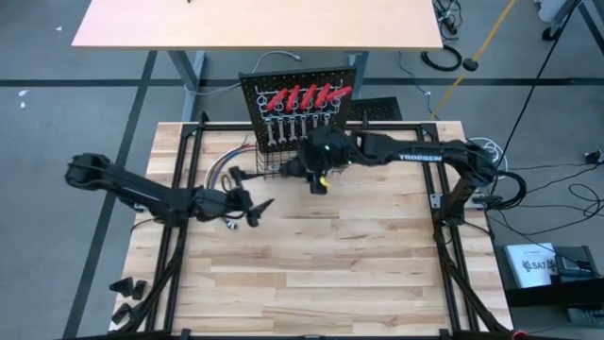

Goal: Hang tools onto peg board
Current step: Hang the measuring tape on the peg board

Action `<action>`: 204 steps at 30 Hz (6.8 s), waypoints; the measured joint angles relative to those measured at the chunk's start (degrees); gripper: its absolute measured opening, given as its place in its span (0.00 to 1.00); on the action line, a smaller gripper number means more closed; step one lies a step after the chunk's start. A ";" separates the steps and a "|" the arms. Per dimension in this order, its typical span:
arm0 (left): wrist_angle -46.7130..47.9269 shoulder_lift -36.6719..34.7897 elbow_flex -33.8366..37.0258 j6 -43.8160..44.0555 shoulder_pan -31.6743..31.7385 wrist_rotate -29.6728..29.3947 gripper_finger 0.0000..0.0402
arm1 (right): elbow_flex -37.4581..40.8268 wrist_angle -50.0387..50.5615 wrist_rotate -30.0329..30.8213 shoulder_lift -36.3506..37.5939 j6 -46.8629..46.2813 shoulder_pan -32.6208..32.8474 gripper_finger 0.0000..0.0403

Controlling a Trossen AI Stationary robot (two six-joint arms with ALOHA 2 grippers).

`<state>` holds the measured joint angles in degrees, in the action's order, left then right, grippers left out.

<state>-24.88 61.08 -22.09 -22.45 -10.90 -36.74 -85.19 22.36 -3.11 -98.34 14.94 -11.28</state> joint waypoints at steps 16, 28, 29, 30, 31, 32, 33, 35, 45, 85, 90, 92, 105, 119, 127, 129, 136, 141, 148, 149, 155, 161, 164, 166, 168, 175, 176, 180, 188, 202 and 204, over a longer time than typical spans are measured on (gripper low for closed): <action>7.23 -42.64 0.02 -9.39 2.70 -4.23 0.97 | -28.08 22.29 -10.39 -19.18 -0.72 -1.86 0.53; 14.17 -48.93 2.33 -6.48 2.67 -6.92 0.97 | -28.96 21.85 -10.52 -22.40 -0.17 -1.89 0.53; 14.31 -48.90 2.34 -6.36 2.67 -6.92 0.97 | -28.91 21.72 -10.44 -22.83 -0.11 -2.03 0.53; 14.45 -48.90 2.34 -6.34 2.67 -6.92 0.97 | -28.87 21.55 -10.24 -23.17 -0.01 -2.16 0.53; 14.70 -48.90 2.34 -6.25 2.67 -6.92 0.97 | -28.88 21.24 -10.09 -23.47 -0.01 -2.36 0.53; 14.95 -48.91 2.34 -5.82 2.67 -6.92 0.97 | -28.89 21.28 -9.86 -23.53 0.05 -2.57 0.53; 15.06 -48.90 2.34 -5.18 2.67 -6.92 0.97 | -28.87 21.34 -8.91 -23.68 0.08 -2.58 0.53; 15.01 -48.90 2.34 -4.92 2.67 -6.86 0.97 | -28.89 20.98 -6.49 -24.15 0.58 -2.34 0.53; 15.02 -48.86 2.36 -4.83 2.67 -6.69 0.97 | -28.87 20.71 -4.61 -24.49 0.30 -2.52 0.53; -7.51 -8.77 -0.95 13.35 62.66 56.51 0.97 | -28.87 20.82 -4.72 -24.61 -1.68 -2.66 0.52; -7.72 -0.60 -6.64 12.94 68.56 73.82 0.97 | -28.87 20.87 -4.69 -24.61 -1.33 -2.54 0.52; -7.77 2.50 -8.57 13.00 70.63 77.07 0.97 | -28.86 20.92 -4.51 -24.61 -0.87 -2.46 0.52; -13.22 19.07 -16.48 13.60 76.99 94.27 0.97 | -28.85 21.22 -4.64 -24.61 -0.63 -2.46 0.52; -13.80 19.71 -16.61 23.91 76.35 90.02 0.97 | -28.85 22.14 -4.56 -24.61 -0.41 -2.48 0.52; -13.74 19.71 -16.61 17.39 75.21 90.16 0.91 | -28.83 21.96 -4.77 -24.61 -0.31 -2.61 0.52; -13.71 19.71 -16.61 15.87 74.49 90.25 0.85 | -28.83 21.94 -4.77 -24.61 -0.30 -2.61 0.52; -13.51 19.69 -16.61 12.80 72.49 90.43 0.50 | -28.83 21.96 -4.95 -24.61 -0.23 -2.92 0.52; -13.30 19.69 -16.67 12.25 72.38 91.73 0.18 | -28.83 22.78 -5.36 -24.61 0.77 -2.96 0.52; -13.02 19.64 -16.67 12.50 72.49 92.57 0.18 | -28.76 23.34 -6.81 -24.61 1.85 -2.96 0.52; -13.04 19.64 -16.68 12.53 72.49 92.57 0.18 | -28.76 23.34 -6.95 -24.61 2.08 -3.00 0.52; -13.12 19.64 -16.66 12.89 72.55 92.48 0.18 | -28.76 23.66 -7.42 -24.61 4.19 -3.31 0.52; -13.17 19.64 -16.65 13.00 72.59 92.42 0.18 | -28.76 24.39 -8.42 -24.61 4.93 -4.25 0.52; -13.17 19.65 -16.65 13.12 72.56 92.35 0.18 | -28.85 24.49 -9.32 -25.20 5.12 -4.81 0.52; -13.21 19.66 -16.65 13.09 72.32 92.35 0.18 | -28.94 24.52 -11.37 -26.29 5.31 -5.37 0.52; -13.29 19.67 -16.63 13.07 72.20 92.37 0.18 | -29.01 24.08 -11.70 -27.22 5.22 -5.58 0.52; -13.48 19.67 -16.63 13.73 72.05 92.23 0.18 | -29.02 22.51 -11.22 -27.89 4.66 -5.50 0.52; -13.59 19.67 -16.63 13.99 72.05 92.16 0.18 | -29.00 22.45 -11.18 -27.89 4.64 -5.50 0.52; -13.78 19.67 -16.61 15.04 72.05 92.01 0.18 | -29.00 22.51 -11.04 -27.96 5.04 -5.48 0.52; -13.69 19.67 -16.61 15.49 72.03 91.94 0.18 | -28.91 21.94 -10.81 -28.11 5.74 -5.29 0.57; -13.35 19.67 -16.61 15.95 72.00 91.95 0.18 | -28.74 20.81 -5.21 -27.79 9.12 -3.18 0.76; -13.24 19.67 -16.61 15.92 72.00 91.94 0.18 | -28.74 21.15 -5.23 -27.26 10.07 -3.18 0.78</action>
<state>-38.12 80.75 -38.70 -6.53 61.10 55.20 -113.93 43.50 -8.34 -125.61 25.01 -14.46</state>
